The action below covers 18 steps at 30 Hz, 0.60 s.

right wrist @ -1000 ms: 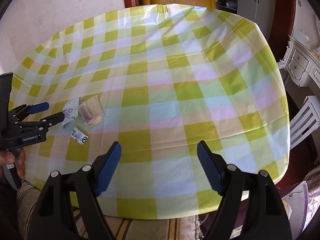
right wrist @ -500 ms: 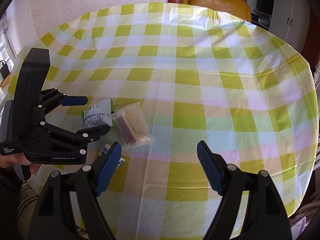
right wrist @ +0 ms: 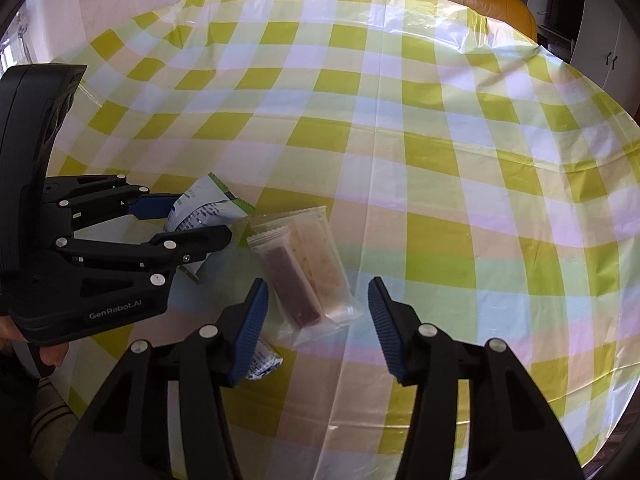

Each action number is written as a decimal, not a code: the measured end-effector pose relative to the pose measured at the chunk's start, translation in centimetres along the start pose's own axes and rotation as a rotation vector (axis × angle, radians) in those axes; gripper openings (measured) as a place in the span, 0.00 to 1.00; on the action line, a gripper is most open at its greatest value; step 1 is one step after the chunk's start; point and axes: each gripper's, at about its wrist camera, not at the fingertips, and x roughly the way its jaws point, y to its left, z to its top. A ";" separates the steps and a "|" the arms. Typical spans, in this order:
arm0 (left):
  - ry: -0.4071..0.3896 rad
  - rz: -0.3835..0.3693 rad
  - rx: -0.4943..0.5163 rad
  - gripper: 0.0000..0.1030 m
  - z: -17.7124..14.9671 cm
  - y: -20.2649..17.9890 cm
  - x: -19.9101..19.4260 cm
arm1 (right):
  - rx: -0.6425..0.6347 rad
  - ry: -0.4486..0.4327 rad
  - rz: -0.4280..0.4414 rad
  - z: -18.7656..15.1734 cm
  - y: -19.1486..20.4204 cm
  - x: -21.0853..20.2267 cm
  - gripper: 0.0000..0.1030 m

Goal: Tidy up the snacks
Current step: 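Hold the green packet in the left tool while the right grasps the clear-wrapped brown bar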

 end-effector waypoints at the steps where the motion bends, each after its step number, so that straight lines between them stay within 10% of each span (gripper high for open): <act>1: -0.001 0.000 -0.005 0.36 0.0 0.1 0.0 | -0.003 0.000 0.001 0.0 0.1 0.1 0.45; 18: -0.010 -0.008 -0.028 0.36 -0.3 0.1 -0.3 | -0.031 -0.030 -0.001 -0.1 0.8 -0.2 0.31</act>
